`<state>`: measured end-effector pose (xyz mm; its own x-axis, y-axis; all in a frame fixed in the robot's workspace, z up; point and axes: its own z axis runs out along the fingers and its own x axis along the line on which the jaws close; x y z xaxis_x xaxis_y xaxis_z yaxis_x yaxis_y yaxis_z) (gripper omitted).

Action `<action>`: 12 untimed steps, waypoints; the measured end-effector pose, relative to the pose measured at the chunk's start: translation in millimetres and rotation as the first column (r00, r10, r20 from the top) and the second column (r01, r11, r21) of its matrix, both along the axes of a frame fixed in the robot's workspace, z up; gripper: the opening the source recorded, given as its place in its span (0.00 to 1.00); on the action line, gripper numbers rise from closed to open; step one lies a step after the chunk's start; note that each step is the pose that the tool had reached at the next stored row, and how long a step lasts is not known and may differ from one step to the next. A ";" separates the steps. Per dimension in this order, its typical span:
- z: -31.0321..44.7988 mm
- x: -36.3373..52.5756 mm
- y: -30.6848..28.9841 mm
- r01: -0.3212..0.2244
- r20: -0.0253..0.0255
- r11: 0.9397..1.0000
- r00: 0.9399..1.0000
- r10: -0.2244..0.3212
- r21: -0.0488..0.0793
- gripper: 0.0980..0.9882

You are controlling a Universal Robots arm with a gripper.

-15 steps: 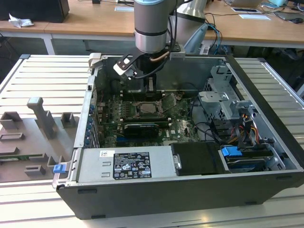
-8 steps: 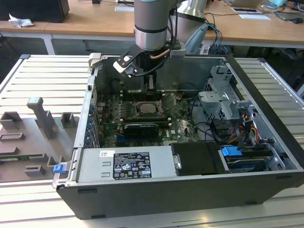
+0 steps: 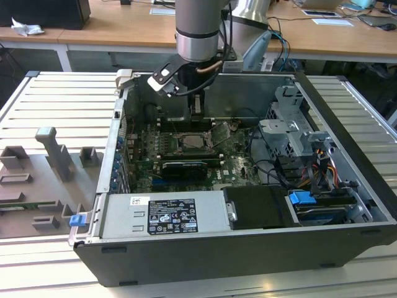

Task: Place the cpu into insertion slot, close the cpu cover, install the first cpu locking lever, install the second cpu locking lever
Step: 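Close the cpu cover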

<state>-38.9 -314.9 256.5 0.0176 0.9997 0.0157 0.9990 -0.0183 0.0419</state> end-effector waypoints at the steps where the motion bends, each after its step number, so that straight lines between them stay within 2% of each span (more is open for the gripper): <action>1: 0.8 0.0 0.1 0.000 0.000 1.000 1.000 0.000 0.000 0.01; 12: 11.0 0.0 0.9 0.000 0.000 1.000 1.000 0.000 0.000 0.01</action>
